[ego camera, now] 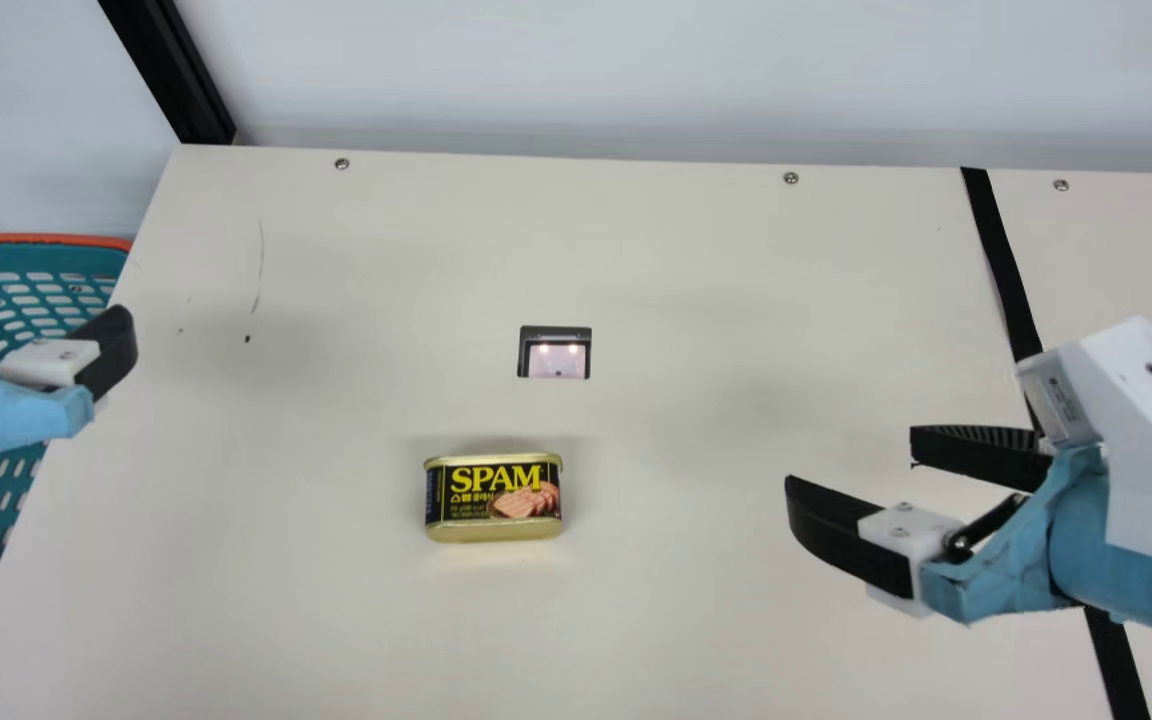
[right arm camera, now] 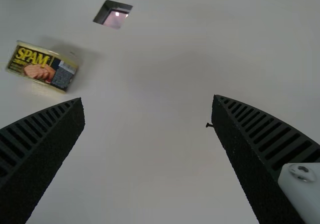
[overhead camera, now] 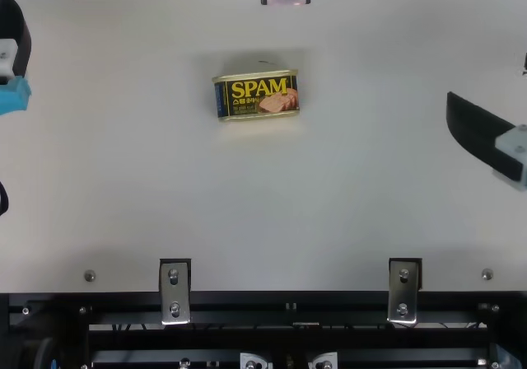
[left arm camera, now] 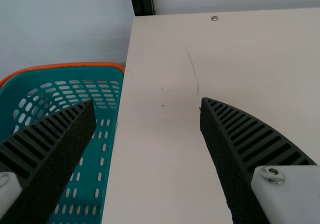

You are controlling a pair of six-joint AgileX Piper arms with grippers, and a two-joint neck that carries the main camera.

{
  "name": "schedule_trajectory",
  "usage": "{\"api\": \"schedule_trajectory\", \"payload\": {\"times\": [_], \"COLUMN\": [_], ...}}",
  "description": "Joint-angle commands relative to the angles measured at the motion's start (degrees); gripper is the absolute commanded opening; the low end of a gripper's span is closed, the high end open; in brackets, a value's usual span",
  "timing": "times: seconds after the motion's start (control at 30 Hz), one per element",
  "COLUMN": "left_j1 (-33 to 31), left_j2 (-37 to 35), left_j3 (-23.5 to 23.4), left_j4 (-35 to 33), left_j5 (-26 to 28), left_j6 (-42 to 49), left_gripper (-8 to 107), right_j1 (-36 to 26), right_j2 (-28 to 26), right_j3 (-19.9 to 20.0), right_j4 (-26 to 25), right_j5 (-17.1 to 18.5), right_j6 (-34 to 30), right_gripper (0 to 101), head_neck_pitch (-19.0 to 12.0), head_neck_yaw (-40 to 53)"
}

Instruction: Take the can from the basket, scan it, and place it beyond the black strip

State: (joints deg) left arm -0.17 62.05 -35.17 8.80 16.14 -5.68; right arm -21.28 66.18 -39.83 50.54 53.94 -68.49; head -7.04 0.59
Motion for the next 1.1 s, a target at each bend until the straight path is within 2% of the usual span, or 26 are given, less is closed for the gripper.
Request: {"api": "schedule_trajectory", "payload": {"times": [0.0,0.07,0.2,0.3,0.47,0.8,1.07], "left_j1": [0.0,0.0,0.0,0.0,0.0,0.0,0.0], "left_j2": [0.0,0.0,0.0,0.0,0.0,0.0,0.0], "left_j3": [0.0,0.0,0.0,0.0,0.0,0.0,0.0], "left_j4": [0.0,0.0,0.0,0.0,0.0,0.0,0.0], "left_j5": [0.0,0.0,0.0,0.0,0.0,0.0,0.0], "left_j6": [0.0,0.0,0.0,0.0,0.0,0.0,0.0], "left_gripper": [90,90,90,90,90,90,90], "right_j1": [0.0,-3.4,-6.8,-5.9,-5.7,-6.3,-3.8], "right_j2": [0.0,1.3,1.4,1.4,4.0,12.1,16.0], "right_j3": [0.0,0.2,0.2,-0.3,-1.0,-2.6,-3.4], "right_j4": [0.0,2.0,4.2,3.4,3.3,2.6,3.2], "right_j5": [0.0,1.7,2.6,2.4,4.3,8.3,10.7], "right_j6": [0.0,-5.2,-12.8,-12.0,-12.6,-17.6,-20.0], "right_gripper": [101,101,101,101,101,101,101], "head_neck_pitch": [-0.6,-0.6,-0.6,-0.6,-0.6,-0.6,-0.6], "head_neck_yaw": [-0.2,-0.2,-0.2,-0.2,-0.2,-0.2,-0.2]}}
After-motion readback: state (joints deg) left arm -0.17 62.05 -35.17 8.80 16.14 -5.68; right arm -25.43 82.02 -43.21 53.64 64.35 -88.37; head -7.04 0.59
